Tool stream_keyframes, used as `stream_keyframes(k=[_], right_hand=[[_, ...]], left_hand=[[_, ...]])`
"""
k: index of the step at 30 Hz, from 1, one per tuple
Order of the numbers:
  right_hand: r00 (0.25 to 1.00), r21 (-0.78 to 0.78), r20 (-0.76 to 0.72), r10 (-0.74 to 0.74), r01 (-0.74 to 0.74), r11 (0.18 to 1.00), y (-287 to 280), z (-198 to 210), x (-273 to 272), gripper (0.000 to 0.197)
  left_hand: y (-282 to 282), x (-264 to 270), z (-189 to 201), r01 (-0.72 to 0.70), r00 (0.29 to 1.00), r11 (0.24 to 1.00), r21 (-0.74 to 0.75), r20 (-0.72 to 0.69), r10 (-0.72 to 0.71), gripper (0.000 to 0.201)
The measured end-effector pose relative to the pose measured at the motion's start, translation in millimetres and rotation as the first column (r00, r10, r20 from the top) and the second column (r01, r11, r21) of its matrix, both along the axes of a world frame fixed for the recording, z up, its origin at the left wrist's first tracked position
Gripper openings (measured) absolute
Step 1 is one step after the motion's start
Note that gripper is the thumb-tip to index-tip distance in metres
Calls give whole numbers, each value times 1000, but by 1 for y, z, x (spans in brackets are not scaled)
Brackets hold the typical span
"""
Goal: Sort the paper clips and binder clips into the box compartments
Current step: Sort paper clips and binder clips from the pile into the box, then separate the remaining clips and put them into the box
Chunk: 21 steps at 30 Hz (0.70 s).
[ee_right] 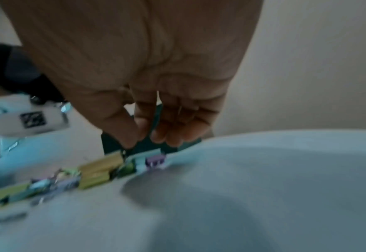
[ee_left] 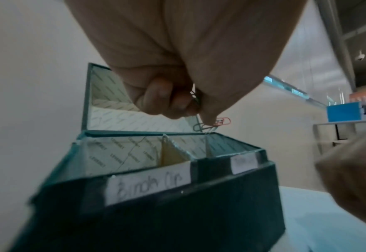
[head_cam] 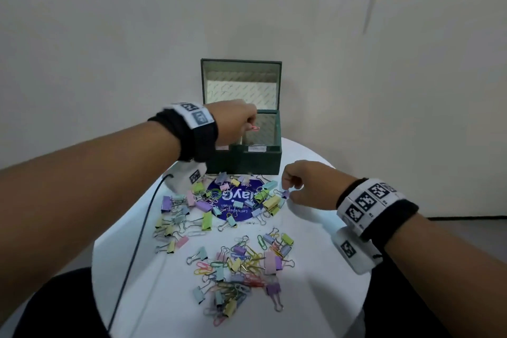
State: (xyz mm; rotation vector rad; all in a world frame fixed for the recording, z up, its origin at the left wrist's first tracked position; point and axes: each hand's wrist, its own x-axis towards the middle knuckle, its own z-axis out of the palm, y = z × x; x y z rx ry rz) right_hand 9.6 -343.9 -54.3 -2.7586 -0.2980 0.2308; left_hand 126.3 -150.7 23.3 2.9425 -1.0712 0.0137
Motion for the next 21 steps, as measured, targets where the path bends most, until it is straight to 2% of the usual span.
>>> stream_keyframes(k=[4, 7, 10, 13, 16, 18, 21], right_hand=[[1000, 48, 15, 27, -28, 998, 14, -7, -3, 23], [990, 85, 76, 115, -121, 989, 22, -10, -8, 20], [987, 102, 85, 133, -142, 985, 24, -12, -8, 30], [993, 49, 41, 111, -113, 992, 24, -12, -5, 29], [995, 17, 65, 72, -73, 997, 24, -13, -5, 28], [994, 16, 94, 62, -64, 998, 24, -15, -5, 26], [991, 29, 113, 70, -74, 997, 27, -16, -3, 21]], left_hand=[[-26, 19, -6, 6, 1000, 1000, 20, 9, -7, 15], [-29, 23, -9, -9, 999, 1000, -15, -39, 8, 22], [-21, 26, -13, -9, 997, 997, -83, -80, 3, 28], [-9, 21, -10, -23, 996, 979, -203, -91, 4, 20], [6, 0, -5, 22, 998, 970, -240, -54, -36, 6], [18, -22, -5, 72, 993, 982, -176, -78, -87, 4], [34, -53, -15, 172, 969, 983, 70, -193, -156, 7]])
